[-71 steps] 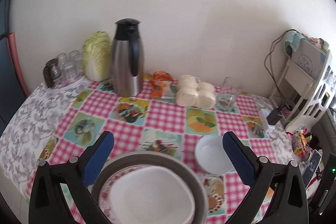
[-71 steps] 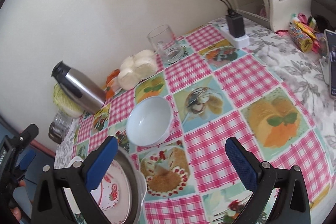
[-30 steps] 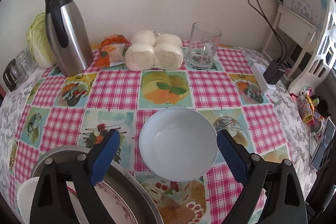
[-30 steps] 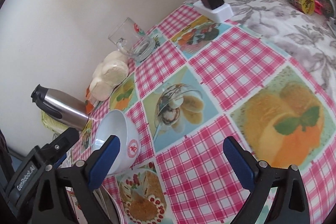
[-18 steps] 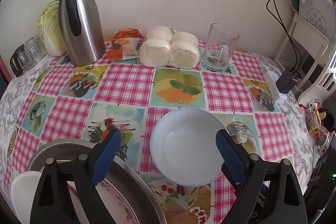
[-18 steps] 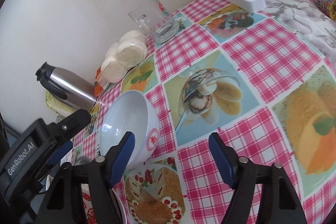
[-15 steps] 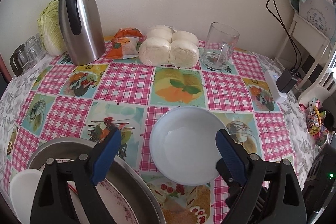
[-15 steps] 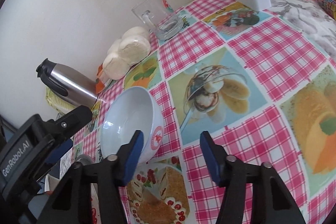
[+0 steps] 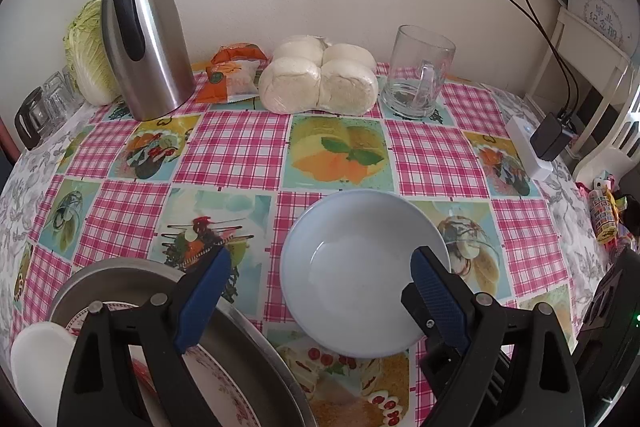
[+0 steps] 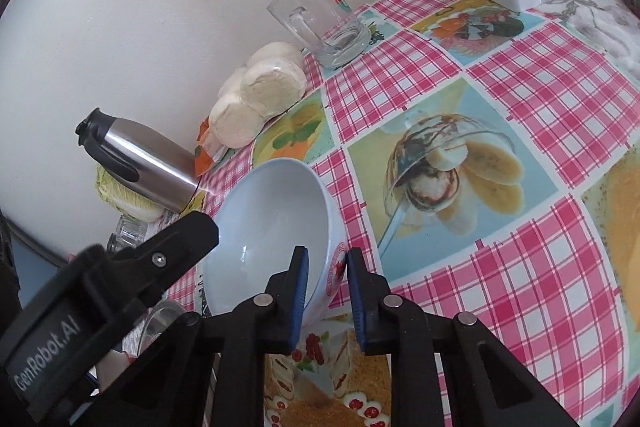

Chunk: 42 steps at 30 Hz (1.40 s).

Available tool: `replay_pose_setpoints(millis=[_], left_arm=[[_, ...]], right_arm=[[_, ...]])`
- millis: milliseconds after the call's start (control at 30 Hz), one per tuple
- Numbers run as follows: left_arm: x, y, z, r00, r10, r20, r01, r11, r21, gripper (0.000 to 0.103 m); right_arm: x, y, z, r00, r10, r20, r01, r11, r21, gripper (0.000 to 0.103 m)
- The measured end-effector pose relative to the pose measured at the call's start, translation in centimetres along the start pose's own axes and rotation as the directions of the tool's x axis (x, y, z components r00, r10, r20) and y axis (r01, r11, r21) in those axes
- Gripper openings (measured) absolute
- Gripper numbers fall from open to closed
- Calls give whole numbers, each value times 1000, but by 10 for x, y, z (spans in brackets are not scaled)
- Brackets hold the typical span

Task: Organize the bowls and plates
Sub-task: 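Close both tools on the rim of the white round bowl, then lift the round bowl with both tools and carry it over the basin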

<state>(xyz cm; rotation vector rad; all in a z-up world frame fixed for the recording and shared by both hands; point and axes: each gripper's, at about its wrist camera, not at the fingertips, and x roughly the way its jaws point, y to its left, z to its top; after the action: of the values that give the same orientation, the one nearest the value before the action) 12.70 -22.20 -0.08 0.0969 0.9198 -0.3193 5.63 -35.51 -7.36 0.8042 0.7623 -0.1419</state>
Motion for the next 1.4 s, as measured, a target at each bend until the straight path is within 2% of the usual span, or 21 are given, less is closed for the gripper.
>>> replay_pose_setpoints(millis=[167,233,367,433,567,633,733,833,1167,1400], left_arm=[[4,-4,-2,1000,-4,-10,4,1000,17,91],[6,-5,-3,1000,-7,-20,8,1000,20,84],[10,-5,-5,999,-16,-40,17,1000,15,81],[12,-8,-6,998,-20,-53,22,999,24,71],[20,-14,-11,995,-25,-92,30,998,52,60],[25,-17,-13,993,-30,-115,37,997,62,44],[29,-19,-16,991,-40,-131,49,996,71,28],[30,-21,-16,991,-38,-128,50,995,86,16],[24,-20,-14,989,-66,-133,77,994,83,15],[2,-18,-7,990,-105,-93,113,990,80,15]], right_arm=[[-4,-7,3,1000,-26,2,26,1000,0,9],[-8,-12,4,1000,-28,8,28,1000,10,8],[-14,-23,7,999,-30,15,30,999,28,7],[-14,-27,8,999,-31,14,30,999,43,7],[-13,-33,9,999,-40,5,39,998,53,7],[-12,-34,9,999,-41,-1,41,998,57,7],[-11,-36,8,999,-38,-8,39,997,63,7],[-10,-35,8,999,-35,-14,36,997,64,8],[-14,-33,7,998,-60,-22,61,996,70,8],[-37,-20,12,998,-58,20,57,997,57,8]])
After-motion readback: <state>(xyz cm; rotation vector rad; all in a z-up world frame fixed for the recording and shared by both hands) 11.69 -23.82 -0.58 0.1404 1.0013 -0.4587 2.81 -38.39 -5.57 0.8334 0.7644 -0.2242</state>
